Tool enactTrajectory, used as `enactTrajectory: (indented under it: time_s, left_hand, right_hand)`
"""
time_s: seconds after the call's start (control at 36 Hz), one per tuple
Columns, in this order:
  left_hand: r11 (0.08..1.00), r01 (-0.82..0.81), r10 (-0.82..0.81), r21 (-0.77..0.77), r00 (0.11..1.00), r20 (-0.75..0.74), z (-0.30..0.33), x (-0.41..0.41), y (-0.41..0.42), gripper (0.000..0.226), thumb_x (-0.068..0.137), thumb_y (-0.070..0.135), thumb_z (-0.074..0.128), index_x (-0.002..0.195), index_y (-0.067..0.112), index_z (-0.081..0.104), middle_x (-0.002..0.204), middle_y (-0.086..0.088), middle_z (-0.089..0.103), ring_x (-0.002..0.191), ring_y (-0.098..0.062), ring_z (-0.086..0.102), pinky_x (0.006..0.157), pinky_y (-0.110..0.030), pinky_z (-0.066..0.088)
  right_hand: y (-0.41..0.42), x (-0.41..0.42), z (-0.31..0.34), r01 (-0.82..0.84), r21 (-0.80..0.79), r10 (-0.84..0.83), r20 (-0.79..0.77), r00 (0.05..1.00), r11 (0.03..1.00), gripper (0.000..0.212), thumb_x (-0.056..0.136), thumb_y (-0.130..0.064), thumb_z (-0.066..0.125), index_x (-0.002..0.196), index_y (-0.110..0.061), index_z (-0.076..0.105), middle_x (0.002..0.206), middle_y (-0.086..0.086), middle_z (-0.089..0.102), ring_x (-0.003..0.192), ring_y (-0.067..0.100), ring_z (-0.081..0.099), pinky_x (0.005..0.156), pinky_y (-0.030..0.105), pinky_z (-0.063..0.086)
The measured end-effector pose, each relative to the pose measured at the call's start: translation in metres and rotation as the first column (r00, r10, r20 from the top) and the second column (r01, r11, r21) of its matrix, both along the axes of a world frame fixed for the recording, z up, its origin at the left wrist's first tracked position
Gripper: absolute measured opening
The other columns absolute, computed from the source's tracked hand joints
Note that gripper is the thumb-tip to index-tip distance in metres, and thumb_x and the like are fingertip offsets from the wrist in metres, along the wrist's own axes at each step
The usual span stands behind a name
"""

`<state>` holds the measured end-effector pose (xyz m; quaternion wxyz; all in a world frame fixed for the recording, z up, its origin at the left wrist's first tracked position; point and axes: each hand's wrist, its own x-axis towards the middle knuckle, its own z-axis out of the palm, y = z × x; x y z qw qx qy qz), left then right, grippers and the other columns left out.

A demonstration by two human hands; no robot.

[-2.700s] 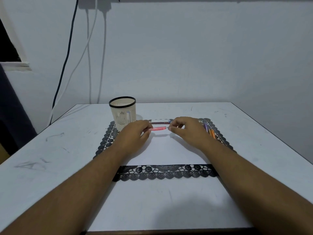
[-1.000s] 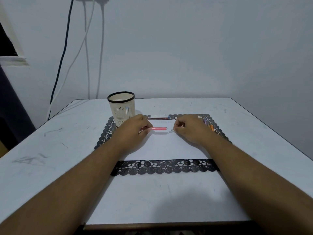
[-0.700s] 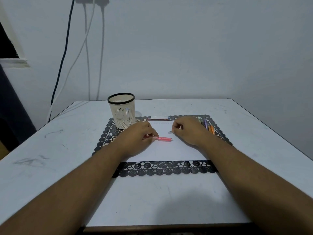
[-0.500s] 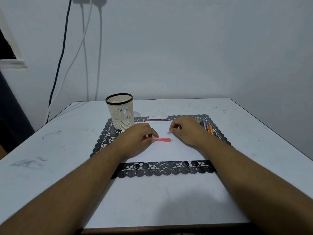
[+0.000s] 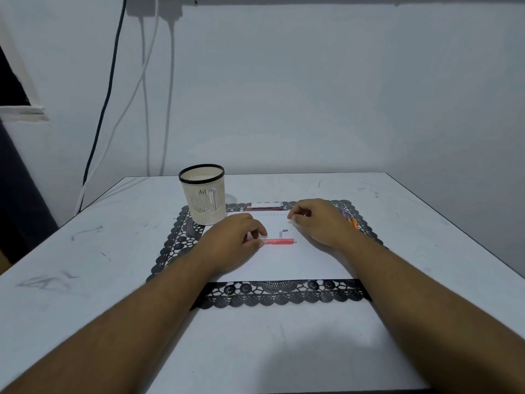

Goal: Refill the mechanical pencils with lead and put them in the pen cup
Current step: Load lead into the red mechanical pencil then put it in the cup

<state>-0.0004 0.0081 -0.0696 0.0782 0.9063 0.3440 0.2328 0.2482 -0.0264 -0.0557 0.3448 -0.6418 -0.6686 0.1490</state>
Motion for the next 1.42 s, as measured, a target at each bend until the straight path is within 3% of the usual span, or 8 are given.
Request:
enactTrajectory:
  time_s: [0.11,0.28,0.5,0.69,0.86,1.14,1.25,1.42]
  left_hand:
    - [1.000,-0.010,0.010,-0.023,1.000,0.010,0.003,-0.003,0.000,0.012,0.095,0.037,0.067,0.105,0.035,0.073,0.095,0.018,0.061,0.085,0.001,0.057,0.077,-0.034,0.054]
    - [0.997,-0.008,0.011,-0.075,0.999,0.041,0.006,-0.003,0.000,0.005,0.092,0.033,0.071,0.094,0.031,0.074,0.087,0.016,0.064,0.079,-0.001,0.058,0.073,-0.037,0.054]
    - [0.997,-0.004,0.007,-0.083,0.999,0.043,0.005,-0.002,-0.003,0.010,0.093,0.036,0.070,0.102,0.032,0.073,0.093,0.014,0.063,0.084,-0.003,0.058,0.077,-0.036,0.054]
    - [0.996,0.014,-0.009,-0.093,0.998,0.057,0.009,-0.005,-0.001,0.022,0.091,0.048,0.070,0.106,0.032,0.073,0.095,0.015,0.063,0.086,-0.002,0.057,0.078,-0.036,0.053]
    - [0.993,0.043,-0.035,-0.111,0.996,0.076,0.009,-0.007,0.002,0.028,0.088,0.055,0.063,0.101,0.033,0.073,0.093,0.014,0.063,0.086,-0.003,0.059,0.076,-0.038,0.053]
    - [0.991,0.044,-0.034,-0.124,0.996,0.079,0.008,-0.006,0.001,0.024,0.091,0.051,0.065,0.102,0.031,0.073,0.094,0.014,0.064,0.087,-0.003,0.059,0.077,-0.038,0.054]
    - [0.991,0.036,-0.026,-0.130,0.997,0.078,0.007,-0.006,0.001,0.021,0.091,0.048,0.069,0.105,0.033,0.073,0.095,0.014,0.064,0.087,-0.004,0.060,0.077,-0.038,0.054]
    - [0.986,0.043,-0.028,-0.159,0.995,0.099,0.007,-0.007,0.001,0.025,0.087,0.050,0.071,0.105,0.033,0.072,0.093,0.013,0.063,0.084,-0.005,0.059,0.076,-0.039,0.054]
  right_hand:
    - [0.010,0.003,0.005,0.101,0.048,-0.098,-0.070,0.993,0.994,0.017,0.096,-0.014,0.062,0.088,-0.023,0.075,0.092,-0.016,0.069,0.089,-0.001,0.061,0.074,0.018,0.043]
    - [0.039,-0.003,0.011,0.106,0.009,-0.107,0.046,0.993,0.994,0.018,0.093,-0.019,0.063,0.084,-0.031,0.072,0.088,-0.013,0.069,0.088,0.013,0.064,0.081,0.033,0.052]
    - [0.072,-0.022,0.012,0.032,-0.095,0.005,0.358,0.934,0.995,0.040,0.099,-0.027,0.059,0.139,-0.024,0.059,0.140,-0.004,0.058,0.130,0.020,0.051,0.106,0.038,0.043]
    - [0.087,-0.023,0.018,0.040,-0.139,0.017,0.381,0.924,0.989,0.013,0.090,-0.017,0.068,0.099,-0.025,0.072,0.103,-0.010,0.066,0.100,0.014,0.060,0.085,0.034,0.053]
    - [0.093,-0.020,0.022,0.022,-0.110,0.014,0.320,0.947,0.994,0.019,0.085,-0.012,0.061,0.073,-0.025,0.069,0.082,-0.013,0.071,0.086,0.011,0.065,0.082,0.040,0.057]
    - [0.089,-0.012,0.008,-0.049,-0.036,0.057,0.267,0.962,0.998,0.008,0.092,-0.018,0.068,0.090,-0.025,0.069,0.094,-0.008,0.070,0.089,0.016,0.063,0.080,0.038,0.052]
    - [0.095,-0.014,0.009,-0.032,-0.061,0.050,0.322,0.945,0.998,0.011,0.097,-0.024,0.067,0.107,-0.025,0.072,0.105,-0.008,0.068,0.096,0.015,0.060,0.087,0.038,0.052]
    - [0.103,-0.017,0.015,-0.048,-0.132,0.099,0.413,0.905,0.990,0.013,0.096,-0.019,0.066,0.105,-0.023,0.075,0.103,-0.007,0.069,0.097,0.014,0.059,0.084,0.033,0.050]
